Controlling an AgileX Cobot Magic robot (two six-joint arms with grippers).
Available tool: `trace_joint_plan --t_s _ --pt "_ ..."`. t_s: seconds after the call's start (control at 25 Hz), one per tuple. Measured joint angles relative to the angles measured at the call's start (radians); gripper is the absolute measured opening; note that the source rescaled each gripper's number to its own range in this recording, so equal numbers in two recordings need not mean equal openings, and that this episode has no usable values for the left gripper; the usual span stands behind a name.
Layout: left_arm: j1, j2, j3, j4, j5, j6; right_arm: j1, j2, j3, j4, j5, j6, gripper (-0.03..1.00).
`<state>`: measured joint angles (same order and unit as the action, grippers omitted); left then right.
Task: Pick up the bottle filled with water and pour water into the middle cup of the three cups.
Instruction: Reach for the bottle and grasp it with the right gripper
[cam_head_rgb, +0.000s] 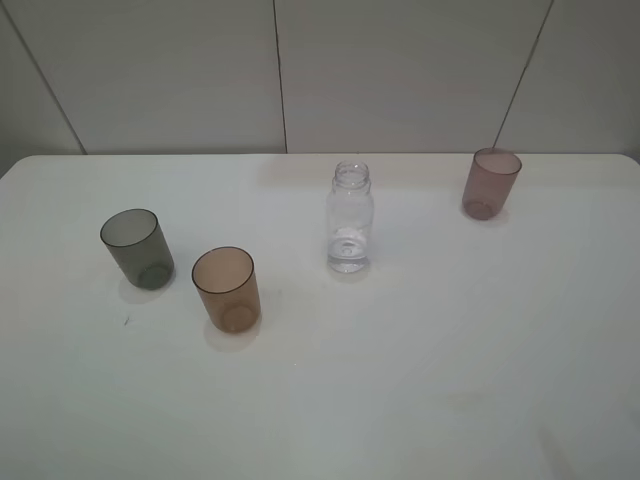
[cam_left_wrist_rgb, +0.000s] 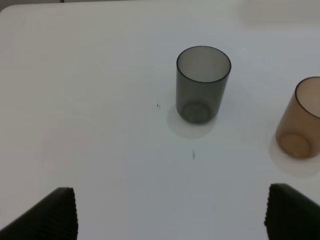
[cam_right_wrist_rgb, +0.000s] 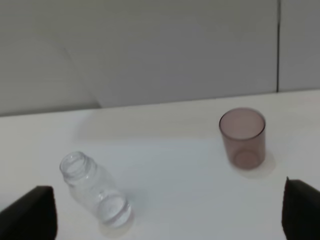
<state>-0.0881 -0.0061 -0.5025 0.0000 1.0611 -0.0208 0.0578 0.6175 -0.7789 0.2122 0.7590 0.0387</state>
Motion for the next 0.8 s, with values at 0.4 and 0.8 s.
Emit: trace_joint_plan --t_s 0.4,0.8 --pt "0.0 0.0 0.0 0.0 0.0 0.0 0.451 0.287 0.0 -0.133 -0.033 0.0 0.91" --pt "0.0 0.0 0.0 0.0 0.0 0.0 0.749 0.398 0.152 -0.234 -0.388 0.0 0.91"
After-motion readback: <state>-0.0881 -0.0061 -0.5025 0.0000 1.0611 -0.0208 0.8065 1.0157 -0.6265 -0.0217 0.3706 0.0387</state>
